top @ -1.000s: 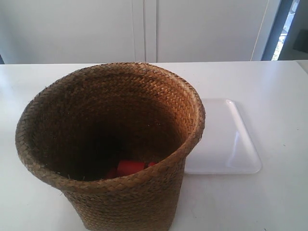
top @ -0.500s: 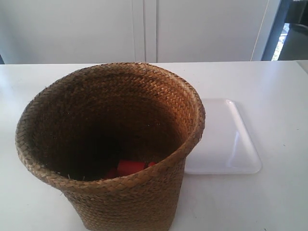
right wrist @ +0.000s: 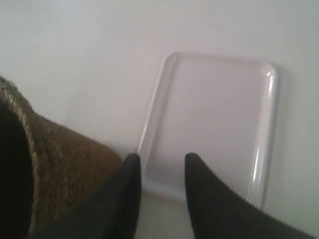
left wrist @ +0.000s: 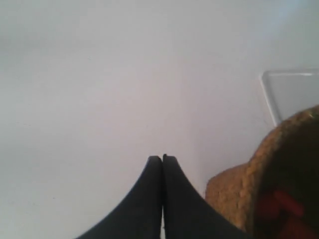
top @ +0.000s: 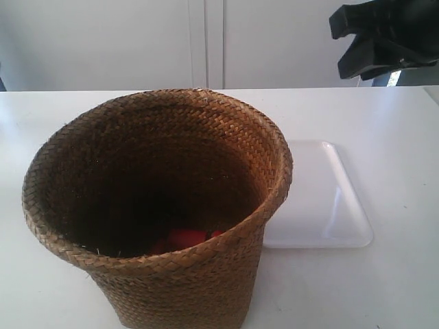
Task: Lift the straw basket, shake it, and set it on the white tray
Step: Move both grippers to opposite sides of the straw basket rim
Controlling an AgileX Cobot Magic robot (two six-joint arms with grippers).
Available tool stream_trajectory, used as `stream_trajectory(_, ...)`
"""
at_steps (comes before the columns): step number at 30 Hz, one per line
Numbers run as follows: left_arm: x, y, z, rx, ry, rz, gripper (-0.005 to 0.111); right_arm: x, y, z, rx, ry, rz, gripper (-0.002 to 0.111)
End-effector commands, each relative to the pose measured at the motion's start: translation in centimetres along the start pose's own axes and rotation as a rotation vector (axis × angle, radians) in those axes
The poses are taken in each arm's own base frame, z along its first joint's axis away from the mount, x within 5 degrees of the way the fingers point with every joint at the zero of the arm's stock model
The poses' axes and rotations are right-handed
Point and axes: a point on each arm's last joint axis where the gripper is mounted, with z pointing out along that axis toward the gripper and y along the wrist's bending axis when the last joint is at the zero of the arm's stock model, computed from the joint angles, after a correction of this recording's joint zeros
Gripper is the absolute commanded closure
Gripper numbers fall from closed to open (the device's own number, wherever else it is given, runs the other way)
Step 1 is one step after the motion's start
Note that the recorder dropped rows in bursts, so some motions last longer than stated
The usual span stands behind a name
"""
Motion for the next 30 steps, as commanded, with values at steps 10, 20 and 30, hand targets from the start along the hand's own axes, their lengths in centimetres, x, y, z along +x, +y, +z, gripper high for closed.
stream_trajectory(10, 0.4, -1.1, 0.3, 0.142, 0.255, 0.056, 0.079, 1.1, 3.3, 0.3, -0.132, 0.207, -0.075, 0.043)
stream_trajectory(20, 0.9, -1.9, 0.9, 0.261, 0.348, 0.062, 0.056, 1.5, 5.2, 0.6, -0.128, 0.215, -0.091, 0.036)
stream_trajectory(30, 1.4, -1.9, 2.1, 0.287, 0.405, 0.086, 0.056, 2.2, 7.2, 3.4, -0.152, 0.327, -0.094, 0.034)
